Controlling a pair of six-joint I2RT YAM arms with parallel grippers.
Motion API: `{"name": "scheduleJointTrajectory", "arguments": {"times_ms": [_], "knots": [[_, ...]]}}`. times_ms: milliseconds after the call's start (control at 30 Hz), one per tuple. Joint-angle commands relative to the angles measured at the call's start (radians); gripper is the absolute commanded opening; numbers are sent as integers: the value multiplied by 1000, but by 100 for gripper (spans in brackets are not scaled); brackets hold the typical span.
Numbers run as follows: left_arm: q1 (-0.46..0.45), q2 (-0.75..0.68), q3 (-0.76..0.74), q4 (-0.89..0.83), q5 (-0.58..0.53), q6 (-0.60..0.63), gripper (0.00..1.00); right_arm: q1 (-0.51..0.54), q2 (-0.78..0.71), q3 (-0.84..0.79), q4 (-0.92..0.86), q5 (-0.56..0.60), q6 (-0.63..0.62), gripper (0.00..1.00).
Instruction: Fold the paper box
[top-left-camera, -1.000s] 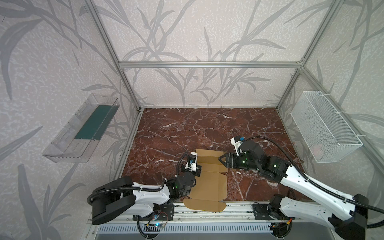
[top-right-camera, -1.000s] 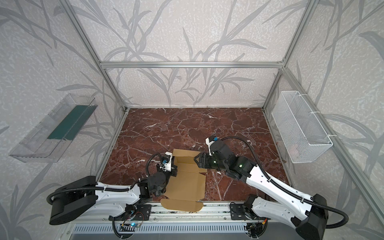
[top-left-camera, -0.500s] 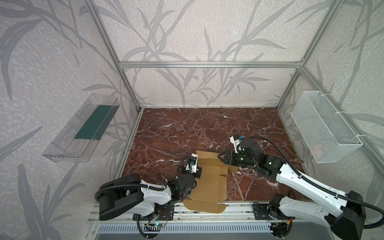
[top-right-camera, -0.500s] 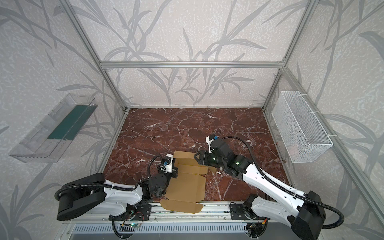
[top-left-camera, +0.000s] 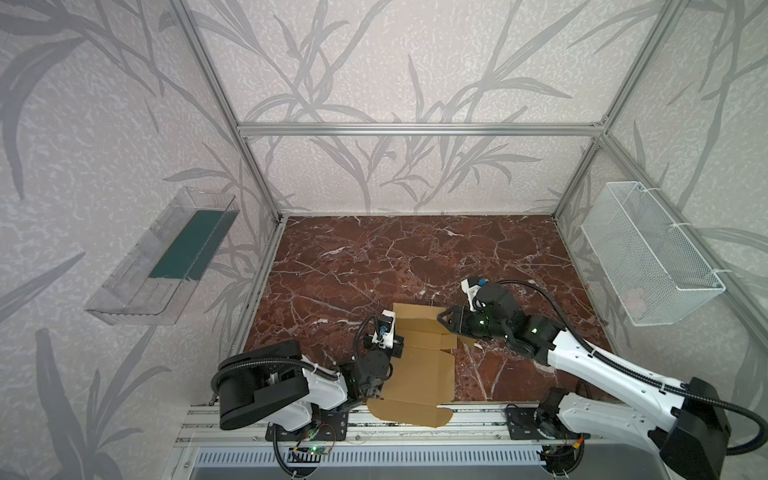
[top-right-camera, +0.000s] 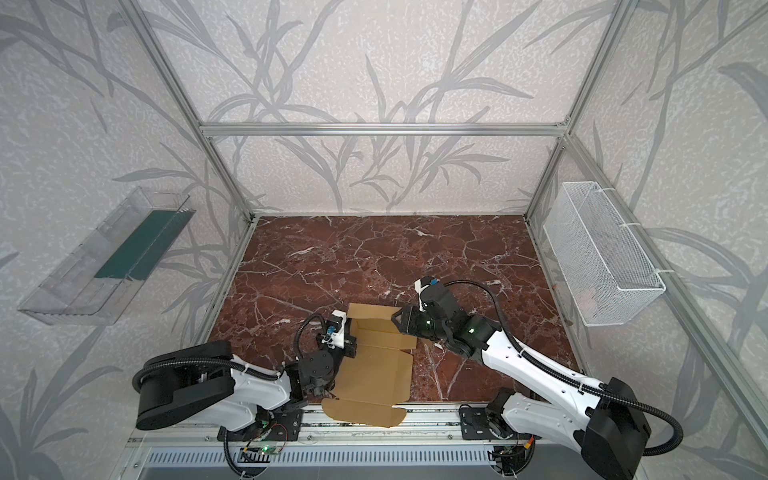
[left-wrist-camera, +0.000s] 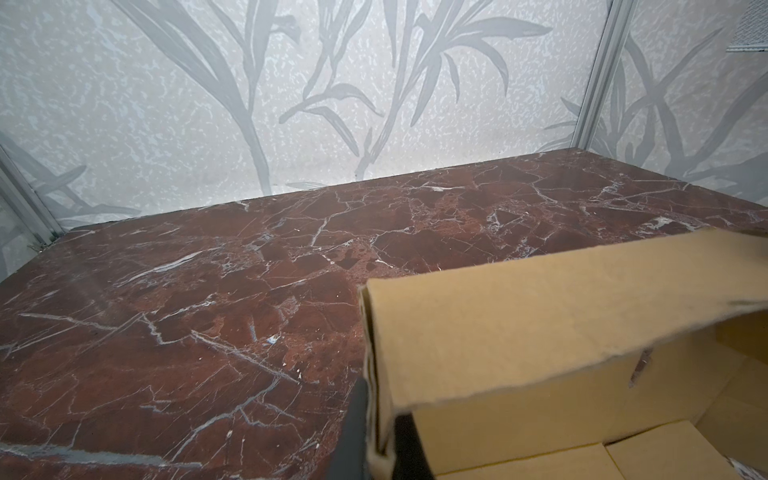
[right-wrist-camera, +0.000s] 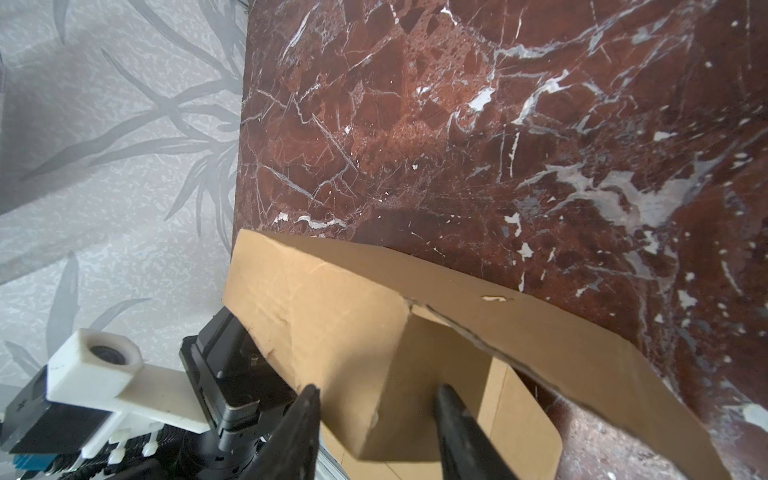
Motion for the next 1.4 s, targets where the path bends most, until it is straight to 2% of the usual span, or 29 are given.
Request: {"name": "scheduleJointTrajectory", "arguments": {"times_ms": [0, 333, 500, 567, 633, 700, 900, 1033, 1167, 1367], "knots": [[-17, 46, -15, 123, -20, 24, 0, -3, 14, -1, 56, 22, 5, 42], [-39, 105, -8, 169, -39, 28, 0, -2, 4, -61, 157, 36, 52, 25], [-40, 104, -12, 169, -53, 34, 0, -3, -54, -92, 133, 87, 58, 22], [-41, 111, -16, 169, -63, 19, 0, -3, -82, -119, 144, 100, 64, 24], [-42, 113, -17, 170, -72, 9, 0, -4, -121, -132, 117, 103, 58, 33], [-45, 112, -19, 168, -80, 8, 0, -4, -177, -158, 89, 111, 61, 36], [-48, 110, -22, 168, -89, 6, 0, -3, -338, -237, -61, 124, 67, 37], [-58, 111, -17, 169, -89, 11, 0, -3, -406, -366, -5, 84, 86, 39], [-69, 115, -2, 168, -103, 32, 0, 0, -411, -448, 67, 80, 101, 41], [-90, 133, 21, 168, -127, 46, 0, 13, -311, -486, 169, 93, 82, 44]]}}
